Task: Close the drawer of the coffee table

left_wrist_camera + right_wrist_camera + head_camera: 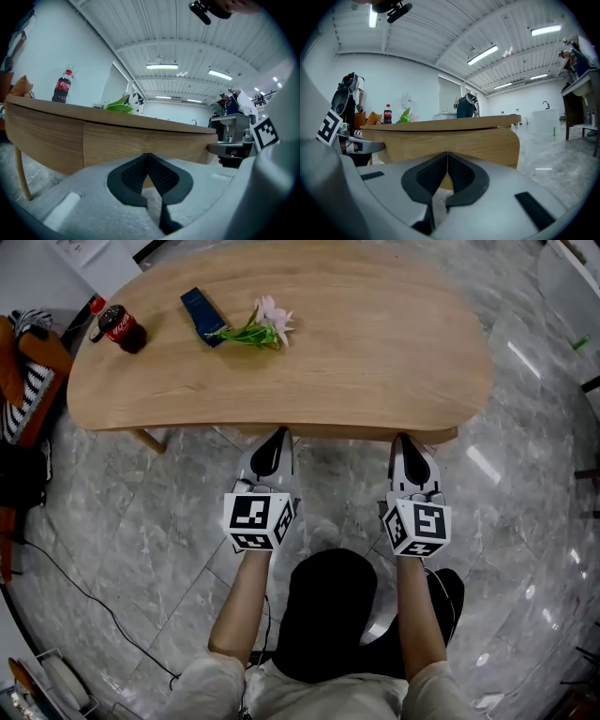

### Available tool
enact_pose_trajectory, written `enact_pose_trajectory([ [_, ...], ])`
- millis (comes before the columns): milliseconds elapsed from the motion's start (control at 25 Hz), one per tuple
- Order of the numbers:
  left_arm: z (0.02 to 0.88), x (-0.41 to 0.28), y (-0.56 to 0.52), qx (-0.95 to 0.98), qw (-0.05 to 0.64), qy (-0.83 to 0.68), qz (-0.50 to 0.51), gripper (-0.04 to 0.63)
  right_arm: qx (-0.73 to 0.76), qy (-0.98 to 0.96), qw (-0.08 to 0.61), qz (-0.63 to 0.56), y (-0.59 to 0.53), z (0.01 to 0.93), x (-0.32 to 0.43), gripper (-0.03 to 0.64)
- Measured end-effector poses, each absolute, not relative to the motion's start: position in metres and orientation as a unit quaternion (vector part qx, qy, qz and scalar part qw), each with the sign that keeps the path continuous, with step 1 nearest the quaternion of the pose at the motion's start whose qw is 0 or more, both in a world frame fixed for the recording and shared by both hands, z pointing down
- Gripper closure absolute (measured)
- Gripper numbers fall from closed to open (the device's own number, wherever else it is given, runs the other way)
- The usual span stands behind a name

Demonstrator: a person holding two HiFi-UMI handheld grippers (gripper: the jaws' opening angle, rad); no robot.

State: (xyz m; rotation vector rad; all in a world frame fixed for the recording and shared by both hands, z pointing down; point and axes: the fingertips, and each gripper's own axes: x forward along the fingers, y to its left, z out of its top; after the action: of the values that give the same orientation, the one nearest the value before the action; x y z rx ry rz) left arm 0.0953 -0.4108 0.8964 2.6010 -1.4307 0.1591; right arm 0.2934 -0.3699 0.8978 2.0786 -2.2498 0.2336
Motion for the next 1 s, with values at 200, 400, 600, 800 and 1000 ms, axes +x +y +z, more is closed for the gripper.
enact_pose_trajectory([
  [200,0.898,0.097,-0.422,0.874,0.084,-0.475,0.062,0.586,0.679,-0.729,0.038,0.082,-0.382,0.899,0.295,0.6],
  [400,0.897,0.099,-0.43,0.871,0.085,-0.479,0.064,0.585,0.673,-0.734,0.039,0.085,-0.389,0.899,0.297,0.6],
  [600,0.898,0.099,-0.431,0.867,0.086,-0.485,0.069,0.586,0.658,-0.747,0.029,0.09,-0.391,0.9,0.297,0.6],
  [800,0.875,0.101,-0.413,0.857,0.09,-0.498,0.095,0.585,0.615,-0.774,0.11,0.107,-0.375,0.908,0.281,0.6],
  [1000,0.835,0.116,-0.368,0.853,0.125,-0.487,0.137,0.586,0.567,-0.801,0.146,0.127,-0.323,0.882,0.255,0.6],
])
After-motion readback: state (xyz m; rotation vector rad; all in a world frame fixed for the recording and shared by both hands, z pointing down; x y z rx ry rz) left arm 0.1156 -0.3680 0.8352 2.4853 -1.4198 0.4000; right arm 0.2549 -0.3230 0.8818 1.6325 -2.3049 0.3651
